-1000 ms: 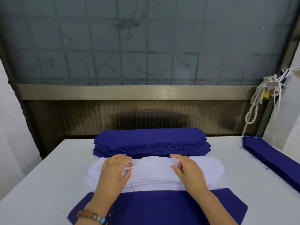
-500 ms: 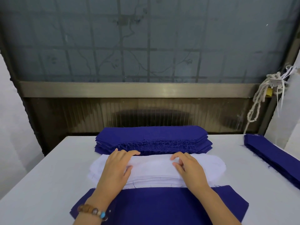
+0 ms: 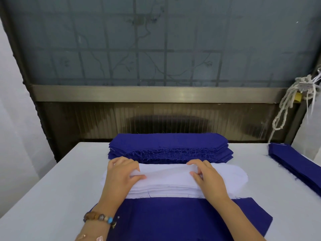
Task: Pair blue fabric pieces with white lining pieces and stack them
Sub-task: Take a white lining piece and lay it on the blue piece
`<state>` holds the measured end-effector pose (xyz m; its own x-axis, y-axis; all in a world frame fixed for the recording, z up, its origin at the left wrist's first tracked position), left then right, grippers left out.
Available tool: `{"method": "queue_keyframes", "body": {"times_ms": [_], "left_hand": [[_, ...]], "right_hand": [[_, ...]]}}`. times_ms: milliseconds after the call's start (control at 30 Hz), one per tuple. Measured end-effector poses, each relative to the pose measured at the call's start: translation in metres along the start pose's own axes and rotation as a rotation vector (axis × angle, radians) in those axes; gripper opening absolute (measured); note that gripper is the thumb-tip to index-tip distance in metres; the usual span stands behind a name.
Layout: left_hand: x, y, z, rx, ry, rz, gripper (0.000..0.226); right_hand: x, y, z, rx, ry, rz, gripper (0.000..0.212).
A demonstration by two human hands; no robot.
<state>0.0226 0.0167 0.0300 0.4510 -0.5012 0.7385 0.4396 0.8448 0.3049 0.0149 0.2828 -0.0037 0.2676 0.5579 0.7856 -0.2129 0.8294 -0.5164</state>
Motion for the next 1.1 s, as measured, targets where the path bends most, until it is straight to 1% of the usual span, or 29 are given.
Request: {"method": "queue_keyframes", "body": {"times_ms": [100, 200, 267, 333, 367, 433, 500, 600, 700, 767, 867, 1000, 1100], "left_hand": [[0.0, -0.005, -0.002, 0.009, 0.004, -0.008, 0.025], [0.001, -0.02, -0.003, 0.073, 0.008, 0.016, 0.024], [0.003, -0.034, -0.003, 0.132, 0.039, -0.009, 0.017], [0.002, -0.052, -0.004, 0.234, 0.032, -0.105, 0.009], [-0.001, -0.062, -0.006, 0.303, 0.013, -0.162, 0.009], [-0.005, -0.077, -0.011, 0.421, 0.003, -0.297, 0.012], [-0.007, -0.082, -0.014, 0.475, 0.019, -0.363, 0.018], [-0.009, -0.08, -0.015, 0.476, 0.026, -0.376, 0.019], [-0.008, -0.078, -0.014, 0.463, 0.028, -0.305, 0.017], [-0.008, -0.078, -0.014, 0.466, 0.03, -0.303, 0.014], [-0.008, -0.078, -0.015, 0.457, 0.038, -0.304, 0.012], [-0.008, -0.078, -0.015, 0.467, 0.03, -0.333, 0.01], [-0.008, -0.079, -0.015, 0.481, 0.039, -0.315, 0.012]], "right_hand": [[0.001, 0.002, 0.0, -0.026, 0.01, -0.007, 0.017], [0.002, 0.003, 0.0, -0.048, 0.023, -0.002, 0.011], [0.002, 0.004, 0.0, -0.05, 0.034, 0.008, 0.01], [0.002, 0.006, 0.0, -0.066, 0.037, -0.006, 0.013], [0.002, 0.009, 0.0, -0.083, 0.033, -0.023, 0.016], [0.005, 0.015, 0.001, -0.114, 0.037, -0.059, 0.022], [0.014, 0.022, 0.001, -0.136, 0.07, -0.088, 0.021], [0.032, 0.043, -0.003, -0.213, 0.132, -0.165, 0.021], [0.05, 0.071, -0.007, -0.357, 0.166, -0.265, 0.028], [0.062, 0.086, -0.011, -0.457, 0.19, -0.307, 0.033], [0.073, 0.104, -0.017, -0.566, 0.226, -0.329, 0.039], [0.075, 0.123, -0.018, -0.669, 0.183, -0.319, 0.05], [0.075, 0.132, -0.018, -0.684, 0.177, -0.27, 0.048]]}}
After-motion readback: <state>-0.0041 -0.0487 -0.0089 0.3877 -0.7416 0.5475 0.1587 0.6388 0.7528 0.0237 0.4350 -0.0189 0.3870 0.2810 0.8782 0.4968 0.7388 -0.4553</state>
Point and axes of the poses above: each hand's wrist, its own z-axis towards the middle knuckle, its own x-axis out of the back of the hand, y = z × x, the point moved 9 cm from there along z, towards the middle knuckle, and after that the axes turned 4 degrees about -y, right-handed, at the moved point
